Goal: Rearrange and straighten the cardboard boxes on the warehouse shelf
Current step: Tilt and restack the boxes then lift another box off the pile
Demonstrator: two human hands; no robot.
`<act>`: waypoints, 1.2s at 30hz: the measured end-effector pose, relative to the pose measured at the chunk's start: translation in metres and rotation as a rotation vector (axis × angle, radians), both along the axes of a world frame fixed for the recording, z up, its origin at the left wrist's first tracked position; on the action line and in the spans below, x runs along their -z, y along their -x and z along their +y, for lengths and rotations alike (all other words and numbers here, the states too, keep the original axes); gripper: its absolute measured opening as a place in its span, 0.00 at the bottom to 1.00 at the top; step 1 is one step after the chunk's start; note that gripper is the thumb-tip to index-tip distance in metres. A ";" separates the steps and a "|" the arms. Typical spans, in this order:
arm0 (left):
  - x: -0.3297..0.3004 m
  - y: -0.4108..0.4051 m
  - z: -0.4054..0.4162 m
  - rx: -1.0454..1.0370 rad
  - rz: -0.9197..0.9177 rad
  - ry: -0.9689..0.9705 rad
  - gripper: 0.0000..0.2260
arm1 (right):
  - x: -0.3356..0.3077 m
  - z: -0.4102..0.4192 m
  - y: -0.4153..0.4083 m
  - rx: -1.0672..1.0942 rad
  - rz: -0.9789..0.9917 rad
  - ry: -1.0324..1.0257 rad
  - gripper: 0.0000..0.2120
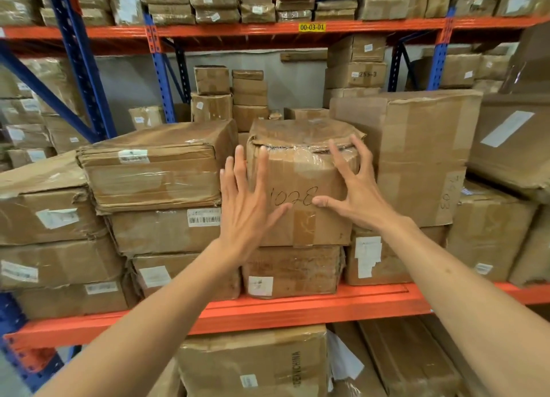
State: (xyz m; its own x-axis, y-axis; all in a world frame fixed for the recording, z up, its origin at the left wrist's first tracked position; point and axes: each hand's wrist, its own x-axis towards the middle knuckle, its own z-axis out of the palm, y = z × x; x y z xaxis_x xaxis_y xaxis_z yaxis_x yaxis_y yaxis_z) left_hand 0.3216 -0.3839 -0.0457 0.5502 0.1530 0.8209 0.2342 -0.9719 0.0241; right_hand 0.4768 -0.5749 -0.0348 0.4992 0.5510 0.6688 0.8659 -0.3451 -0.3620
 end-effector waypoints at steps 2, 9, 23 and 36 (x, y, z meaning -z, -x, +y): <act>-0.031 -0.004 0.013 0.004 0.109 -0.162 0.55 | 0.002 0.004 0.000 -0.021 0.034 -0.065 0.61; -0.099 -0.034 0.045 0.024 0.600 -0.259 0.60 | -0.008 0.006 -0.001 -0.004 -0.051 0.148 0.65; -0.099 -0.031 0.073 -0.043 0.603 -0.230 0.60 | -0.003 0.047 0.002 0.005 -0.053 0.143 0.62; -0.090 -0.025 0.050 -0.097 0.637 -0.125 0.57 | -0.004 0.039 0.017 0.118 0.008 0.268 0.62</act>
State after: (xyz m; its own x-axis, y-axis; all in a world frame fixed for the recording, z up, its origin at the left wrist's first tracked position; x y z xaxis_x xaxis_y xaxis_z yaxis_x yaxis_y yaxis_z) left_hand 0.3461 -0.3334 0.0447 0.9233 0.1509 0.3533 0.2517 -0.9323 -0.2596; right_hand 0.4599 -0.5354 -0.0312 0.5751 0.6452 0.5030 0.8115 -0.5276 -0.2512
